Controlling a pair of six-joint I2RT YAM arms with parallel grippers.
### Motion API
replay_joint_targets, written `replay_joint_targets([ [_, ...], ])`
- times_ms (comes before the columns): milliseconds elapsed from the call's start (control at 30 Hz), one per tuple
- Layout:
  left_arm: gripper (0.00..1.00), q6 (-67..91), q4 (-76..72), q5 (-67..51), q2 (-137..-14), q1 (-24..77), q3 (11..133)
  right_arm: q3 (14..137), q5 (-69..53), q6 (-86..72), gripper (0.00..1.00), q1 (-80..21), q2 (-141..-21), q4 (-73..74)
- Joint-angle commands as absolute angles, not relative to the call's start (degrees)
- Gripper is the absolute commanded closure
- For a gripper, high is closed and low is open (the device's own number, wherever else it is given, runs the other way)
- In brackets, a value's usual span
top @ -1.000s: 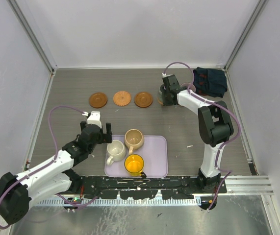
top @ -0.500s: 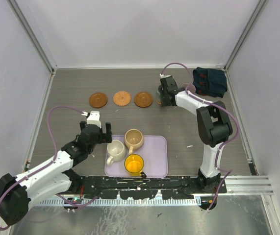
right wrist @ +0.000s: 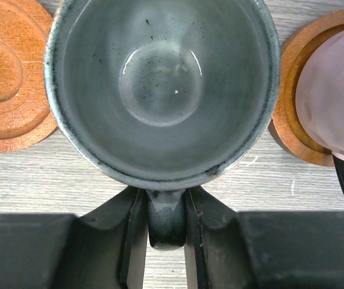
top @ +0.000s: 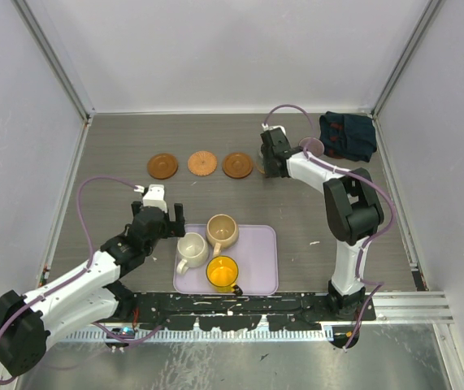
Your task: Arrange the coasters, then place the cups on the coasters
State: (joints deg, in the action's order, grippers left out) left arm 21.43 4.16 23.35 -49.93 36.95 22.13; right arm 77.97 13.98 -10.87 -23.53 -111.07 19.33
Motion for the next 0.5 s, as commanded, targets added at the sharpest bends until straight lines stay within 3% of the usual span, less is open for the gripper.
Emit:
replay_joint_targets([
  [0,0.02,21.4,3.1,24.3,-48.8,36.7,22.1,78.5,19.2,-12.3,0.73,-23.8,-110.6,17.8],
  [467,0.02,21.3,2.7,24.2,-49.5,36.7,22.2,78.9,21.9,-13.7,0.83,-23.8,-111.4,18.3],
])
